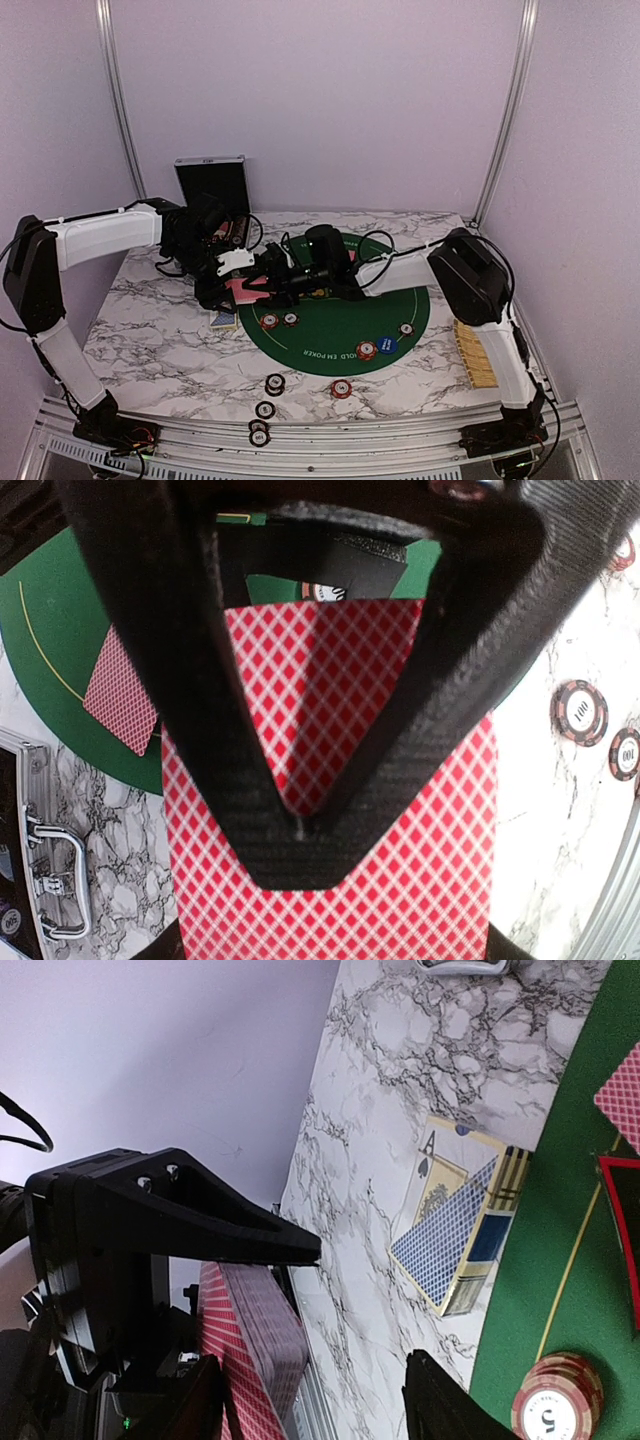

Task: Distribute texas hold em gaming equipment

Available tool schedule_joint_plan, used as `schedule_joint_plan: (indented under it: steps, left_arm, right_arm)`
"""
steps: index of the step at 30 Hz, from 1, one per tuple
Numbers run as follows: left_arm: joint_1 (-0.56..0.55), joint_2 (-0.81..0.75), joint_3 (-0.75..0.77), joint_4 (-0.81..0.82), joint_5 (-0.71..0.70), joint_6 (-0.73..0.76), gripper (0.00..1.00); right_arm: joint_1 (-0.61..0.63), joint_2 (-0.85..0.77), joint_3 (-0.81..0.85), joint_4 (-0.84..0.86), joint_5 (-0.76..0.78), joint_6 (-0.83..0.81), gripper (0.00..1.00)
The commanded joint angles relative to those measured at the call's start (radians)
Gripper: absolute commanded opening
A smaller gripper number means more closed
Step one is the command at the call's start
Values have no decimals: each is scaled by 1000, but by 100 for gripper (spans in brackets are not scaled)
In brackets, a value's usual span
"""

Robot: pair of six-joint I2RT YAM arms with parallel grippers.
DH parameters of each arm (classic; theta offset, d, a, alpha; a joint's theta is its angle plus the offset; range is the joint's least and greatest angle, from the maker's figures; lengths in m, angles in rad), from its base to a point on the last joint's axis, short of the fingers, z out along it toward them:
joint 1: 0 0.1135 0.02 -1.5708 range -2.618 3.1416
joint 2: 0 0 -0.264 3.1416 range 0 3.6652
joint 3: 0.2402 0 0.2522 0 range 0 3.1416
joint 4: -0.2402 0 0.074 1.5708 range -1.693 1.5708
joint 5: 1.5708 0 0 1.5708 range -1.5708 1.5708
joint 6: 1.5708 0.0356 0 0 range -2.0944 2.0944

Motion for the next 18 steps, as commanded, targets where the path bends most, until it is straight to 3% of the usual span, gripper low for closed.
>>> schedule_joint_plan:
  steps: [1, 18]
  left_arm:
    - [-2, -42, 7, 6, 16, 5, 0]
    - [-1, -39, -9, 28, -3, -1, 0]
  right_arm:
    - [-7, -36, -37, -31, 16, -26, 59]
    - [-26, -120, -112, 27, 8, -9, 43]
